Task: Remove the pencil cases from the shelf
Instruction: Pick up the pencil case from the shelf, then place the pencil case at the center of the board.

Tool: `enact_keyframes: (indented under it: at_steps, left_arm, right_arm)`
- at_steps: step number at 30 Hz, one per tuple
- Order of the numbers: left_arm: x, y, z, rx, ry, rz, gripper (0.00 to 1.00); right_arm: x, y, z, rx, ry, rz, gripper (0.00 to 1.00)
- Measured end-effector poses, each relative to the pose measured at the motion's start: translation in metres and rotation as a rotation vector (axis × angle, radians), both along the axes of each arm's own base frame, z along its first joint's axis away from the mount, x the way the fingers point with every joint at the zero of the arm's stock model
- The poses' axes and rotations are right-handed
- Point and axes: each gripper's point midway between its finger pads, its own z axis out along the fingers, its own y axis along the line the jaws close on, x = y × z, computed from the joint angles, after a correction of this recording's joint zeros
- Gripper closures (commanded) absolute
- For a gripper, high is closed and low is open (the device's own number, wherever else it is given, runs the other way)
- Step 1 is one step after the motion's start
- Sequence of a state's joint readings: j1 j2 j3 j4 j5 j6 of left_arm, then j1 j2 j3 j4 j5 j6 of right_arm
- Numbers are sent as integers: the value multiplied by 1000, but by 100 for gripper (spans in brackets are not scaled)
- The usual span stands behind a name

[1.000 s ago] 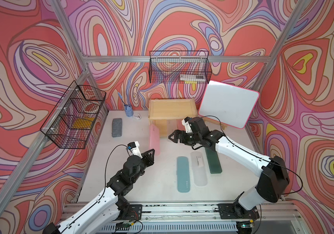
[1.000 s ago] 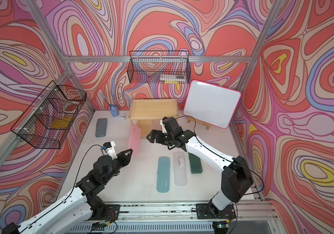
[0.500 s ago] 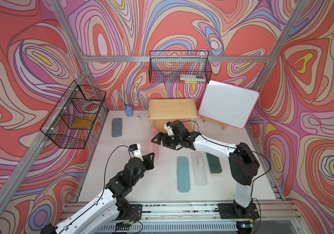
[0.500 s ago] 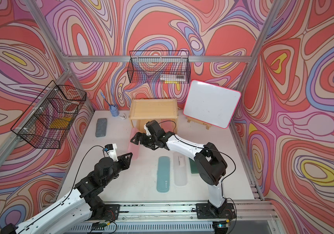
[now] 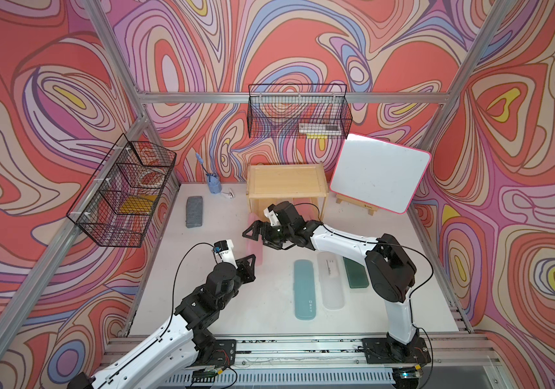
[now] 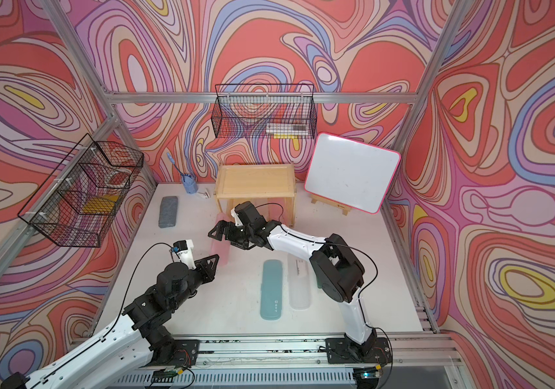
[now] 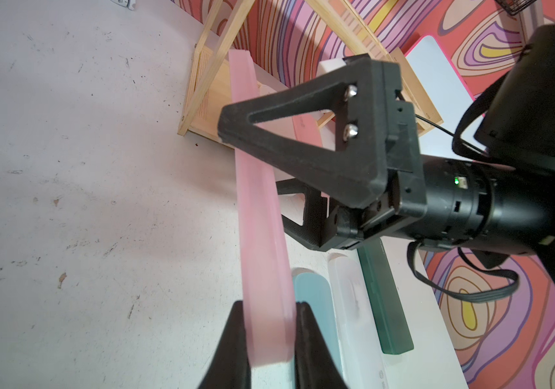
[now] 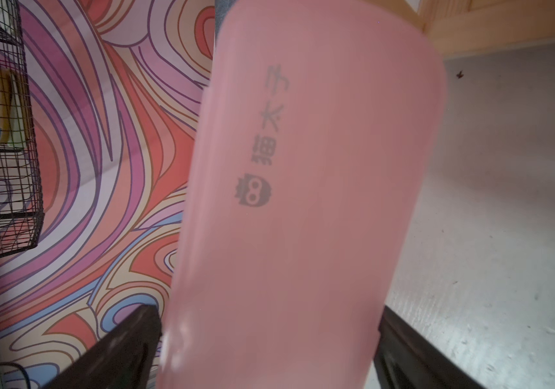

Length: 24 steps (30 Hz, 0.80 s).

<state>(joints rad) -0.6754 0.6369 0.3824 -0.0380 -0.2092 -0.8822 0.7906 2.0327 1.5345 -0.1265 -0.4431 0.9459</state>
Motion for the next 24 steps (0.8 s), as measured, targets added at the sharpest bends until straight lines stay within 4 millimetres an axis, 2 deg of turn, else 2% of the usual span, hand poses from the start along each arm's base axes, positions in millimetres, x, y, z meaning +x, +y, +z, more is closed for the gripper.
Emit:
enact_keyframes:
  at_steps: [3, 5, 7, 8, 10, 11, 15, 18, 21, 24]
  left_arm:
    - [0, 0, 1, -1, -3, 0, 94]
    - [-1, 0, -1, 2, -2, -2, 77]
    - [-3, 0, -5, 14, 8, -10, 66]
    - [-3, 0, -8, 23, 15, -11, 57]
    - [-3, 2, -8, 29, 9, -7, 37]
    - [-3, 3, -7, 32, 6, -2, 32]
    - [-3, 15, -9, 73, 6, 47, 26]
    - [-4, 33, -9, 134, 18, 119, 25]
    - [-5, 51, -3, 203, 30, 192, 25]
    - [-2, 59, 3, 248, 32, 235, 24]
  right_arm:
    - [0, 0, 0, 0, 4, -1, 13]
    - [0, 0, 0, 1, 12, -12, 18]
    - [1, 0, 0, 1, 16, -19, 20]
    - [1, -1, -1, -6, 10, -23, 20]
    - [0, -5, -8, -40, 7, -29, 20]
    - [-1, -8, -13, -66, 9, -35, 20]
    - [-12, -29, -36, -202, 15, -58, 20]
    - [-29, -45, -45, -324, 9, -69, 19]
    - [-56, -55, -45, -429, -6, -64, 18]
    - [-83, -58, -45, -505, -15, -50, 17]
